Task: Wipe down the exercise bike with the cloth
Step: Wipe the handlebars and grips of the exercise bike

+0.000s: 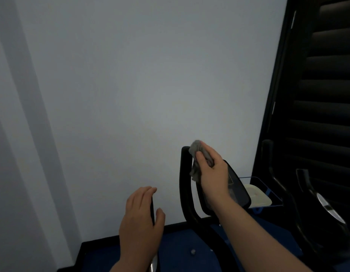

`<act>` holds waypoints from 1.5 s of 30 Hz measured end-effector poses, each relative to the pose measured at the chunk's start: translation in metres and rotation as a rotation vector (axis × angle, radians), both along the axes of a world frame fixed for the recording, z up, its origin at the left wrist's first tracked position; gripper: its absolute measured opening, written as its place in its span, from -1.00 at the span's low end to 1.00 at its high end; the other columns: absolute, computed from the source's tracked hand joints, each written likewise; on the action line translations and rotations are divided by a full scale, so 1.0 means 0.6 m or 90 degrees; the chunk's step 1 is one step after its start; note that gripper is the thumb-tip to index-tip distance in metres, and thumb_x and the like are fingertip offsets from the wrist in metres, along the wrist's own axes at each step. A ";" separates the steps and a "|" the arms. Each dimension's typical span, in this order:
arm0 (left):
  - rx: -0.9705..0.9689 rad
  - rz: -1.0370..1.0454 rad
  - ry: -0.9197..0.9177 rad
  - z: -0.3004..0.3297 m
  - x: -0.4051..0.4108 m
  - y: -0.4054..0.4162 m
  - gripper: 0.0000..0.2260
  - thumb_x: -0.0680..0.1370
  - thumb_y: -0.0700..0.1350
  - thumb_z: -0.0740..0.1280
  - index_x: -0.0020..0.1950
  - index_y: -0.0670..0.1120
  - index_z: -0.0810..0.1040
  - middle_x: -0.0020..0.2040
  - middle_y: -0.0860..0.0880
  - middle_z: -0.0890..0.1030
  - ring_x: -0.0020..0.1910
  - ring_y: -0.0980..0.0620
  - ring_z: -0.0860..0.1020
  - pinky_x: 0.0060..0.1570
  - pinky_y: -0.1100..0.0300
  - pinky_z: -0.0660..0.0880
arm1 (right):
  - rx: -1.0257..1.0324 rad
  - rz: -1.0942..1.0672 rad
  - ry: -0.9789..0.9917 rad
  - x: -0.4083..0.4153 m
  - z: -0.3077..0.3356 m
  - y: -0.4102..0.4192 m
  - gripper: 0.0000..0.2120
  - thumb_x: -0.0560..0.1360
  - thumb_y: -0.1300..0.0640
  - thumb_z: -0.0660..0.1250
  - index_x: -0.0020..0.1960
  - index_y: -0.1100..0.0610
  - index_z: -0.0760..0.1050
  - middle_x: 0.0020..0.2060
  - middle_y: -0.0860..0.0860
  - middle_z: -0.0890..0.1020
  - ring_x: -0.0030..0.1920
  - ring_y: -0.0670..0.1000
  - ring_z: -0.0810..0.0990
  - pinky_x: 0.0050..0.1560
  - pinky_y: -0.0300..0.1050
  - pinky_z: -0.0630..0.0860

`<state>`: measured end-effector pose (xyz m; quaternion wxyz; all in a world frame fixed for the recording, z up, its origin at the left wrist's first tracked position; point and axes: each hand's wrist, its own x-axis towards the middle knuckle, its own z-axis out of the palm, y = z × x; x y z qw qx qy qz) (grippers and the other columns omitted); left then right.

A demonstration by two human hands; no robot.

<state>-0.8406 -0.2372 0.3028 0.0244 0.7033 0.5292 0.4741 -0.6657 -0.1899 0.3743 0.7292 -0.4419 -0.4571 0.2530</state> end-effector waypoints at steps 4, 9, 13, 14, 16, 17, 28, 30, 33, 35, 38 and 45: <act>0.001 -0.002 0.008 -0.002 -0.001 0.001 -0.55 0.46 -0.21 0.41 0.33 0.01 0.48 0.28 0.10 0.48 0.31 0.17 0.29 -0.05 0.27 0.38 | -0.004 -0.003 -0.019 -0.033 -0.020 0.000 -0.66 0.58 0.20 0.31 0.35 0.05 0.48 0.19 -0.04 0.57 0.18 -0.19 0.55 0.24 -0.28 0.46; 0.003 -0.007 0.003 -0.003 0.003 0.004 -0.55 0.43 -0.24 0.44 0.30 -0.02 0.51 0.25 0.07 0.50 0.29 0.15 0.31 -0.10 0.28 0.38 | -0.059 0.063 -0.043 0.004 -0.037 -0.012 -0.74 0.56 0.27 0.32 0.13 -0.04 0.57 0.01 0.04 0.68 0.05 -0.01 0.65 0.12 -0.14 0.56; 0.012 -0.008 0.002 -0.004 0.002 0.007 -0.54 0.40 -0.24 0.46 0.29 -0.03 0.52 0.23 0.06 0.52 0.28 0.14 0.32 -0.11 0.24 0.44 | -0.011 0.026 -0.096 0.021 -0.025 -0.019 -0.74 0.53 0.27 0.36 0.19 0.07 0.58 0.03 0.00 0.66 0.01 -0.15 0.63 -0.03 -0.35 0.52; 0.014 -0.009 0.004 -0.004 0.002 0.007 -0.53 0.40 -0.24 0.47 0.29 -0.03 0.52 0.22 0.06 0.53 0.27 0.14 0.33 -0.11 0.24 0.44 | 0.034 -0.021 -0.152 0.020 -0.017 -0.018 -0.74 0.52 0.25 0.37 0.19 0.07 0.57 0.07 -0.03 0.62 0.05 -0.18 0.59 0.01 -0.38 0.48; 0.016 -0.007 0.009 -0.004 0.002 0.007 -0.54 0.40 -0.24 0.46 0.29 -0.03 0.52 0.22 0.07 0.53 0.26 0.15 0.33 -0.12 0.25 0.44 | 0.093 -0.100 -0.290 0.007 -0.006 -0.016 -0.74 0.49 0.24 0.41 0.14 0.03 0.56 0.09 -0.07 0.53 0.06 -0.20 0.53 0.03 -0.38 0.45; 0.014 -0.006 0.013 -0.004 0.001 0.007 -0.54 0.40 -0.24 0.46 0.29 -0.04 0.52 0.22 0.07 0.52 0.26 0.16 0.33 -0.12 0.24 0.44 | 0.098 -0.133 -0.363 -0.002 -0.007 -0.017 -0.74 0.47 0.25 0.43 0.13 0.05 0.56 0.09 -0.05 0.49 0.02 -0.17 0.52 0.01 -0.31 0.48; 0.006 -0.002 0.012 -0.004 -0.001 0.006 -0.52 0.42 -0.21 0.43 0.33 -0.02 0.50 0.26 0.09 0.50 0.30 0.17 0.33 -0.07 0.25 0.43 | 0.165 -0.165 -0.517 -0.007 -0.007 -0.014 -0.75 0.43 0.25 0.47 0.06 0.04 0.59 0.10 -0.02 0.41 0.00 -0.03 0.51 -0.15 -0.11 0.56; 0.006 -0.006 0.007 -0.003 -0.001 0.004 -0.54 0.43 -0.21 0.42 0.33 -0.02 0.50 0.26 0.09 0.50 0.30 0.19 0.32 -0.06 0.24 0.45 | 0.160 -0.170 -0.550 -0.010 -0.008 -0.006 -0.75 0.41 0.29 0.48 0.06 0.12 0.61 0.13 0.07 0.42 0.03 0.04 0.52 -0.17 -0.08 0.56; 0.012 -0.007 0.012 -0.001 -0.005 0.002 -0.54 0.45 -0.20 0.40 0.34 -0.01 0.49 0.28 0.10 0.49 0.31 0.21 0.31 -0.04 0.23 0.47 | 0.102 -0.114 -0.580 0.000 -0.055 -0.019 -0.76 0.40 0.27 0.49 0.05 0.11 0.62 0.11 0.06 0.41 0.00 0.03 0.52 -0.14 -0.14 0.53; 0.007 -0.007 0.017 -0.001 -0.007 0.001 -0.54 0.46 -0.19 0.39 0.36 0.00 0.47 0.29 0.11 0.47 0.30 0.25 0.28 -0.04 0.26 0.45 | 0.063 -0.051 -0.581 0.012 -0.074 -0.034 -0.79 0.42 0.18 0.50 0.04 0.08 0.62 0.07 -0.03 0.40 -0.02 -0.05 0.51 -0.06 -0.21 0.49; 0.011 -0.006 0.018 -0.001 -0.008 0.000 -0.54 0.47 -0.17 0.38 0.37 0.01 0.46 0.30 0.11 0.46 0.31 0.28 0.26 -0.01 0.27 0.43 | 0.085 -0.041 -0.557 0.016 -0.046 -0.037 -0.83 0.43 0.01 0.47 0.01 -0.03 0.60 -0.02 -0.14 0.39 -0.08 -0.18 0.49 -0.10 -0.30 0.45; -0.001 -0.006 0.021 0.001 -0.008 0.001 -0.55 0.47 -0.17 0.38 0.36 0.01 0.47 0.29 0.13 0.46 0.33 0.21 0.31 -0.05 0.30 0.43 | 0.072 -0.113 -0.575 0.004 -0.052 -0.044 -0.73 0.51 -0.04 0.36 0.16 0.03 0.59 0.05 -0.01 0.45 0.07 0.00 0.45 0.06 -0.02 0.48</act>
